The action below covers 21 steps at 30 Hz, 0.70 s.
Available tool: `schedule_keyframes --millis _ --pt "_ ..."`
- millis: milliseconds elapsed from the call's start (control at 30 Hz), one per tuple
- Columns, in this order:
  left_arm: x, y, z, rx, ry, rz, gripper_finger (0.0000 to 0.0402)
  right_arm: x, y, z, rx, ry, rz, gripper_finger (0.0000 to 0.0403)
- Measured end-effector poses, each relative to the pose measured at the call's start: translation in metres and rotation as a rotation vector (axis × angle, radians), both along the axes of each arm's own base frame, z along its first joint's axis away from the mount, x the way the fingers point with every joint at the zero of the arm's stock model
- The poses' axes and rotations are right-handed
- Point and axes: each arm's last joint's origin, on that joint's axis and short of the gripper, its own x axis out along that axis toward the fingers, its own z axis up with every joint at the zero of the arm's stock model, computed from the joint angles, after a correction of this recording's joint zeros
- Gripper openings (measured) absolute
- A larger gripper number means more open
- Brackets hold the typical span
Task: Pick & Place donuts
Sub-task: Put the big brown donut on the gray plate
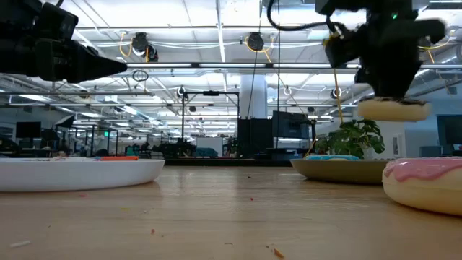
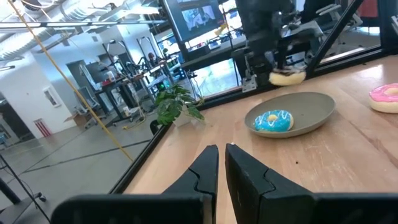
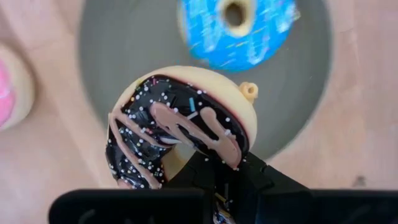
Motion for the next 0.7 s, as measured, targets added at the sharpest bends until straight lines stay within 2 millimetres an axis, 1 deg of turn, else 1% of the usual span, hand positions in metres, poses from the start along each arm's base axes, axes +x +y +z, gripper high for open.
schedule_keyframes --millis 133,233,367,467,700 --pt "0.000 0.000 0.000 0.006 0.000 0.000 0.0037 -0.007 -0.022 -0.012 0.037 -0.078 -0.042 0.0015" --pt "0.000 0.000 0.000 0.006 -0.001 0.000 0.0037 -0.012 -0.033 -0.026 0.058 -0.089 -0.078 0.0015" --pt "0.000 0.000 0.000 0.006 -0.001 0.000 0.0037 -0.024 -0.038 -0.049 0.070 -0.039 -0.087 0.0015" --pt "0.000 0.000 0.000 0.006 -0.001 0.000 0.0037 -0.026 -0.040 -0.060 0.073 -0.056 -0.103 0.0015" --pt "0.000 0.000 0.001 0.005 -0.005 0.000 0.0037 -0.024 -0.041 -0.062 0.074 -0.097 -0.117 0.0015"
